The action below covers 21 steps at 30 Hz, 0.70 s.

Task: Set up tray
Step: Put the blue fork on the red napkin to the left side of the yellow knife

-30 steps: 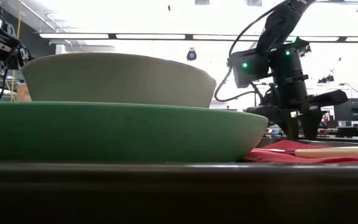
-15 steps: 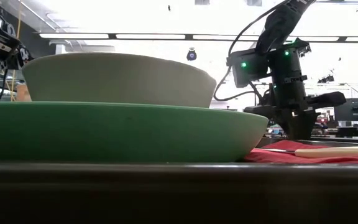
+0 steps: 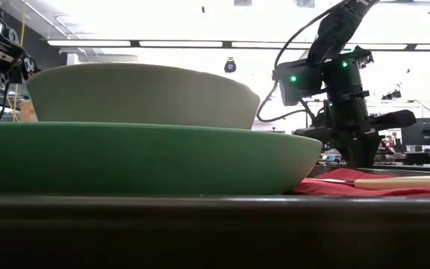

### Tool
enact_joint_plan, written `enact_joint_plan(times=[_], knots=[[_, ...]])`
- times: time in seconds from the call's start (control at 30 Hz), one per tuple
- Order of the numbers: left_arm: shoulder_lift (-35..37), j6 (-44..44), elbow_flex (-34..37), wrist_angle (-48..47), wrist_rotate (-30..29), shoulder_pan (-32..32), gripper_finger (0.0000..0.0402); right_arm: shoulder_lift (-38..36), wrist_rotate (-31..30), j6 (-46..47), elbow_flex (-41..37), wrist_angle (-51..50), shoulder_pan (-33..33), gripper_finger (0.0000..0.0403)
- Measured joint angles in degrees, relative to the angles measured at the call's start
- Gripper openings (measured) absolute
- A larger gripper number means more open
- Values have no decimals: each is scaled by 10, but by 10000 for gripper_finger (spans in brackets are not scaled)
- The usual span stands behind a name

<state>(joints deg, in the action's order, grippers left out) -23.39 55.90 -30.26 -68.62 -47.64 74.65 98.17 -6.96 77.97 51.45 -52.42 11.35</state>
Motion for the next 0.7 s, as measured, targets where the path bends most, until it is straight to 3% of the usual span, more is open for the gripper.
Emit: enact_joint_plan(times=[0.27,0.7], knots=[[0,0,0,0,0,0,79,0,1,-3,0,0,0,35],[0,0,0,0,0,0,79,-2,39,-9,0,-4,1,107]])
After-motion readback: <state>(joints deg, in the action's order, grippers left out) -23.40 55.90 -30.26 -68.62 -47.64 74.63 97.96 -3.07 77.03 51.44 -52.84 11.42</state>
